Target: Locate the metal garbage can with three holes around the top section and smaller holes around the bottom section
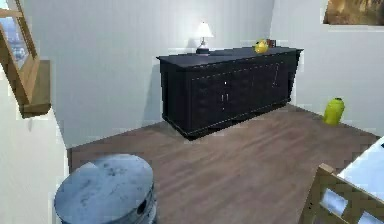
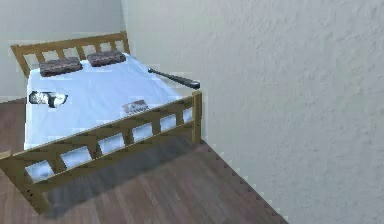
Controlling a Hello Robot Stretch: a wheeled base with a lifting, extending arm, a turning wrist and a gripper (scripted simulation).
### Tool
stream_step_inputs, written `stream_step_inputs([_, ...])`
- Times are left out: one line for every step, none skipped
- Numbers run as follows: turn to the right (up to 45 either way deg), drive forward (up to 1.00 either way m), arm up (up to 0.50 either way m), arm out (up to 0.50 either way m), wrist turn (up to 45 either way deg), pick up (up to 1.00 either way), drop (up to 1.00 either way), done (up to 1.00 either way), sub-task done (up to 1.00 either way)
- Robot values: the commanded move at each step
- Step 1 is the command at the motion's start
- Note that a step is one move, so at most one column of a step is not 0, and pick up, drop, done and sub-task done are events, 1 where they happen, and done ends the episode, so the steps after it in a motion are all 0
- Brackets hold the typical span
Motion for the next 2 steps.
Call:
stream_step_inputs([-27.0,0.00,0.00,0.00,0.0,0.00,0.00,0.00,0.00])
stream_step_inputs([0.0,0.00,0.00,0.00,0.0,0.00,0.00,1.00,0.00])
